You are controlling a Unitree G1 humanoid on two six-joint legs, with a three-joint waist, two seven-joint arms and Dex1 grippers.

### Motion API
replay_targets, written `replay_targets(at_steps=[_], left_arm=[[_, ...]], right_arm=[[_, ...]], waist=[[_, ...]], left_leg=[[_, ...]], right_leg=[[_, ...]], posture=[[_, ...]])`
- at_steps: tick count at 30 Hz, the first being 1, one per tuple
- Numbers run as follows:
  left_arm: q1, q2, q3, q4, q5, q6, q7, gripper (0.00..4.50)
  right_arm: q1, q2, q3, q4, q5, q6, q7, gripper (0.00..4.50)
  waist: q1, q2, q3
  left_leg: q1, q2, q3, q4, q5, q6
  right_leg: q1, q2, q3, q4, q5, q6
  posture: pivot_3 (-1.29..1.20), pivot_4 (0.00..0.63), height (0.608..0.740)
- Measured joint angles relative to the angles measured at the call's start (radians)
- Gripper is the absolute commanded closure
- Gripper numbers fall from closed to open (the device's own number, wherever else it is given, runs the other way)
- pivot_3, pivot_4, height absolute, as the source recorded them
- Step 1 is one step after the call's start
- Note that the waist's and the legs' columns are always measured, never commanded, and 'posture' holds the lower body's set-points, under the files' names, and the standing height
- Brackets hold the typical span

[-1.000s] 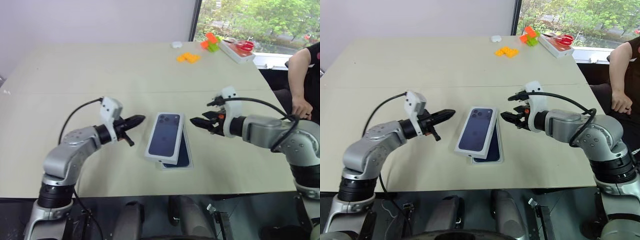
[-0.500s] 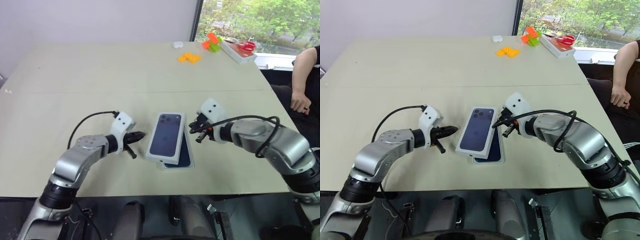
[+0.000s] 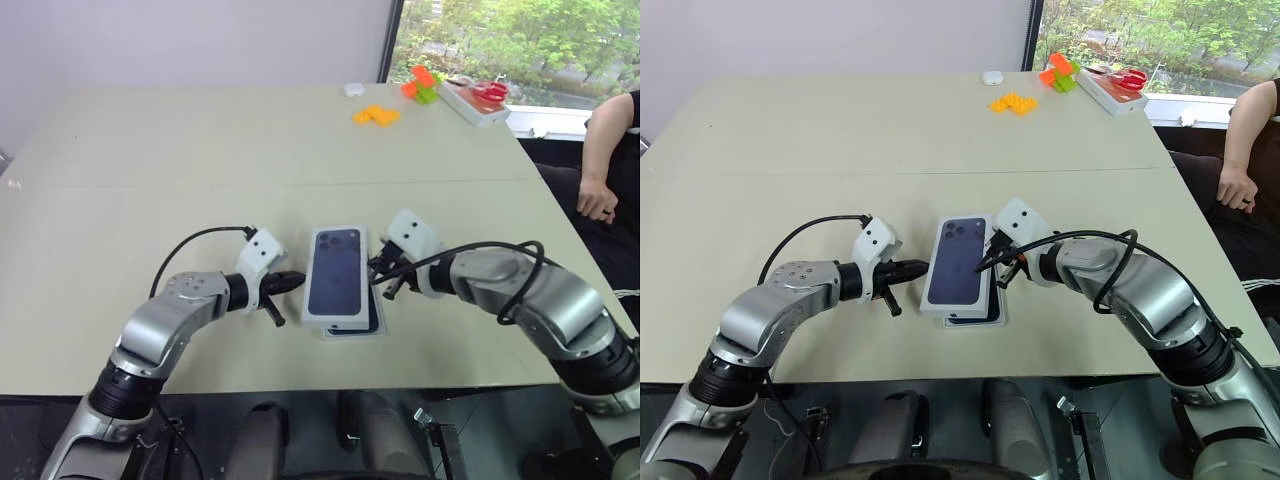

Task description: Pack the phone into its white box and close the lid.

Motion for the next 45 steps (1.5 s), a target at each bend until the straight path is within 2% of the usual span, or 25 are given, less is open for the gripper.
replay_targets(at_steps=[10, 45], left_arm=[[0.018, 0.0, 0.003, -0.061, -0.042, 0.041, -0.033, 4.5], [0.018, -0.003, -0.021, -0.07, -0.029, 0.04, -0.034, 4.5]], right_arm=[[0.028, -0.013, -0.038, -0.022, -0.027, 0.017, 0.052, 4.42], [0.084, 0.024, -0.04, -0.035, -0.14, 0.029, 0.1, 4.42]], waist=[[0.0, 0.0, 0.0], [0.0, 0.0, 0.0]], left_leg=[[0.0, 0.0, 0.0, 0.0, 0.0, 0.0], [0.001, 0.0, 0.0, 0.0, 0.0, 0.0]], right_leg=[[0.0, 0.0, 0.0, 0.0, -0.001, 0.001], [0.0, 0.001, 0.0, 0.0, 0.0, 0.0]], posture=[[0.0, 0.15, 0.734], [0.0, 0.15, 0.734]])
